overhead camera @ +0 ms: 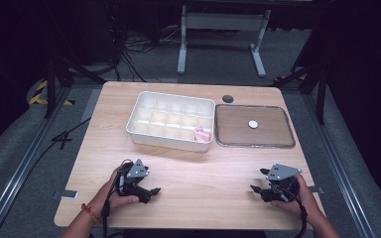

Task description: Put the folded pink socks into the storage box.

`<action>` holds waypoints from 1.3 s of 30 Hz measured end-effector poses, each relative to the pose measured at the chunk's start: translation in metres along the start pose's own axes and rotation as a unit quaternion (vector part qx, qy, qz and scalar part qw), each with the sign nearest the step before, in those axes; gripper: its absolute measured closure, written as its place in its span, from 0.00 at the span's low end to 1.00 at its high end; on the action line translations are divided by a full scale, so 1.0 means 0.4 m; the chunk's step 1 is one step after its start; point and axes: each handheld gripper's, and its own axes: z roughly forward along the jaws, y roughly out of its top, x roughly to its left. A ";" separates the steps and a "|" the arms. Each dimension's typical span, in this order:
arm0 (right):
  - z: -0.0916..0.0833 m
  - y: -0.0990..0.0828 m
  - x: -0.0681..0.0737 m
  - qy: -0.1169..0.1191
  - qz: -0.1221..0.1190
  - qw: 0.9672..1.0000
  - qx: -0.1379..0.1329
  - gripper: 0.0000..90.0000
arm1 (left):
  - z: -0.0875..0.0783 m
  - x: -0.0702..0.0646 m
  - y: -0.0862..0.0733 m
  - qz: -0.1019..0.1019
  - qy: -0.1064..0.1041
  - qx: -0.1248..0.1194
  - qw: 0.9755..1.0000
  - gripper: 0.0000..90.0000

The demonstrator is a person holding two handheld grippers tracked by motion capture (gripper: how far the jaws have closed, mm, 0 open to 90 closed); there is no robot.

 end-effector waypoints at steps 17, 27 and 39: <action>-0.010 -0.090 -0.012 -0.001 0.085 0.996 -0.040 0.26 | 0.000 0.001 0.000 0.001 0.000 0.001 1.000 0.13; -0.010 -0.095 -0.021 0.010 0.110 0.993 -0.032 0.24 | 0.000 0.001 0.000 0.003 0.000 0.002 1.000 0.13; -0.010 -0.094 -0.021 0.007 0.113 0.993 -0.031 0.23 | 0.000 0.001 0.001 0.003 -0.001 0.002 1.000 0.13</action>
